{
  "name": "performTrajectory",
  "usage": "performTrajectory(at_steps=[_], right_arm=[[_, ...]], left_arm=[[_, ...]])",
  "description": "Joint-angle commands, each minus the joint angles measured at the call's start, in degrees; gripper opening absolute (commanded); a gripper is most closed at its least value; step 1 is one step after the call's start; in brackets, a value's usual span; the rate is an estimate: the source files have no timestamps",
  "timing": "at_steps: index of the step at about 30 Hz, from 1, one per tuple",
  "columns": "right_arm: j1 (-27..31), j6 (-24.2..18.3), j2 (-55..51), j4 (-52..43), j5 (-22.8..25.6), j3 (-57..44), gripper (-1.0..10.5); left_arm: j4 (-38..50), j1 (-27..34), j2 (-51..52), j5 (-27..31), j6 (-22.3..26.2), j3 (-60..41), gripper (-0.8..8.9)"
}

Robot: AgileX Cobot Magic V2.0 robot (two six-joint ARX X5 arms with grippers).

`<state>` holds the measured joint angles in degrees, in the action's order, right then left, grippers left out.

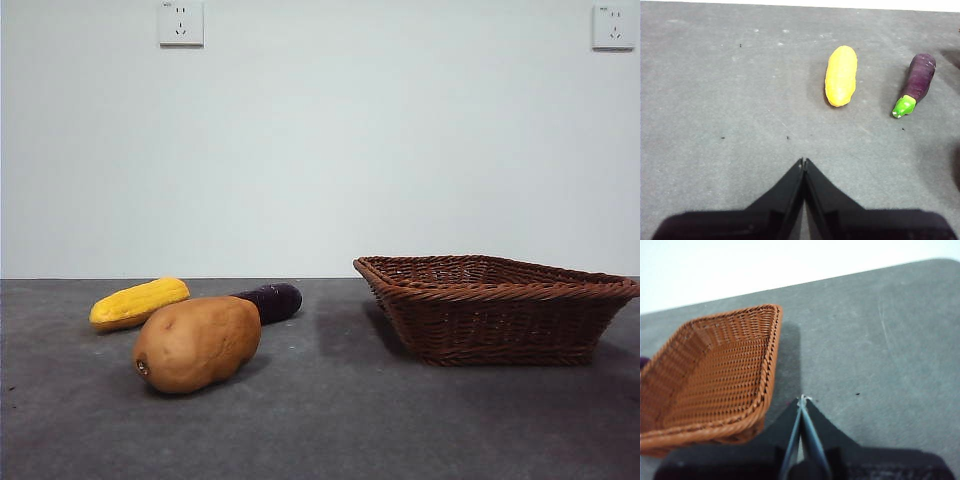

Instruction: Help me put the vegetables on the table into the basket

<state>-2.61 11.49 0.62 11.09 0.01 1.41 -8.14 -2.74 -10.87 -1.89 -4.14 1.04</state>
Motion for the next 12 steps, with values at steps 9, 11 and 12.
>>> performTrajectory(at_steps=[9,11,12], right_arm=[[0.04,17.35,0.22,-0.35,-3.28,0.37,-0.1],[0.04,18.34,0.79,0.15,-4.02,1.31,-0.1],[0.04,18.40,1.33,0.81,-4.13,2.08,-0.1]], left_arm=[[0.98,0.09,-1.29,-0.02,-2.97,-0.52,-0.04],[0.96,0.09,-1.36,0.00,-4.57,-0.31,-0.04],[0.94,0.09,-1.46,-0.02,-5.03,-0.17,-0.04]])
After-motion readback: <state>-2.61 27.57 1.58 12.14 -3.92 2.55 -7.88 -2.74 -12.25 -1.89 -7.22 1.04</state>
